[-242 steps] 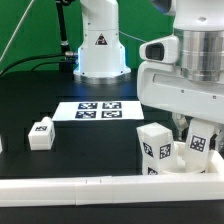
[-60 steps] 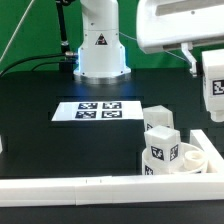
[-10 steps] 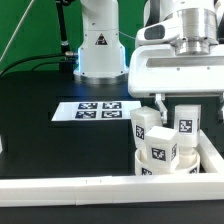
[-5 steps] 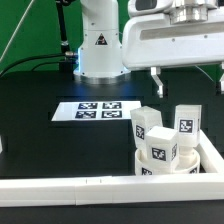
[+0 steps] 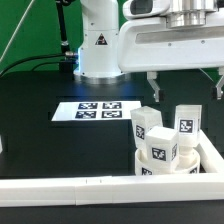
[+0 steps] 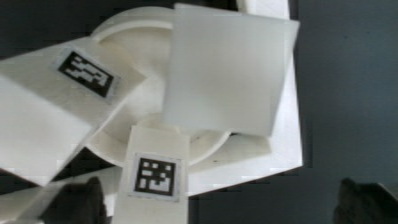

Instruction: Assemble stool

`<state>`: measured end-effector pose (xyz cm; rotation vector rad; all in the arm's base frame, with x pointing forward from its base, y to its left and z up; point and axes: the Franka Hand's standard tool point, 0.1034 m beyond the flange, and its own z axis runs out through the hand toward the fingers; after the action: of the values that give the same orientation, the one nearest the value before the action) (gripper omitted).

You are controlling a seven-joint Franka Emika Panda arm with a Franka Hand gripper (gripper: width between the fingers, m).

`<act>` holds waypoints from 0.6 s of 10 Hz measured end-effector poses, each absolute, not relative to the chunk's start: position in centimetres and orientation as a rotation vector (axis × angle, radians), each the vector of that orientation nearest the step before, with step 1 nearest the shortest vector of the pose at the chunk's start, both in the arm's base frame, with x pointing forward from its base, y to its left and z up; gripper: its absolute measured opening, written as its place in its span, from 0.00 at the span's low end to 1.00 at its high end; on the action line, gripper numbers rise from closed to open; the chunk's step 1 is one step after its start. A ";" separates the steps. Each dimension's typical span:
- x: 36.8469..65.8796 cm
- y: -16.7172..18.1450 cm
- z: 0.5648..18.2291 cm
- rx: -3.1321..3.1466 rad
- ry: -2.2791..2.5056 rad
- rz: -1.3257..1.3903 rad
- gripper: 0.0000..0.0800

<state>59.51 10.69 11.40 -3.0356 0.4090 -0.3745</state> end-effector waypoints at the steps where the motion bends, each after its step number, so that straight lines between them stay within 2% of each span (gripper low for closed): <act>1: 59.3 10.7 11.3 -3.030 0.443 -0.353 0.81; 3: 59.1 10.8 11.1 -3.003 0.593 -0.218 0.81; 4: 58.7 10.5 10.1 -2.986 0.641 -0.188 0.81; 6: 58.7 10.7 9.5 -2.977 0.666 -0.203 0.81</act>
Offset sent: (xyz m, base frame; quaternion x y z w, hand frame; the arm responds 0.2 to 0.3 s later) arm -0.0121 0.0216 -0.0302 0.0656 -0.1089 0.1153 0.9852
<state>58.69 10.66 9.49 -2.9773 0.6664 -0.2034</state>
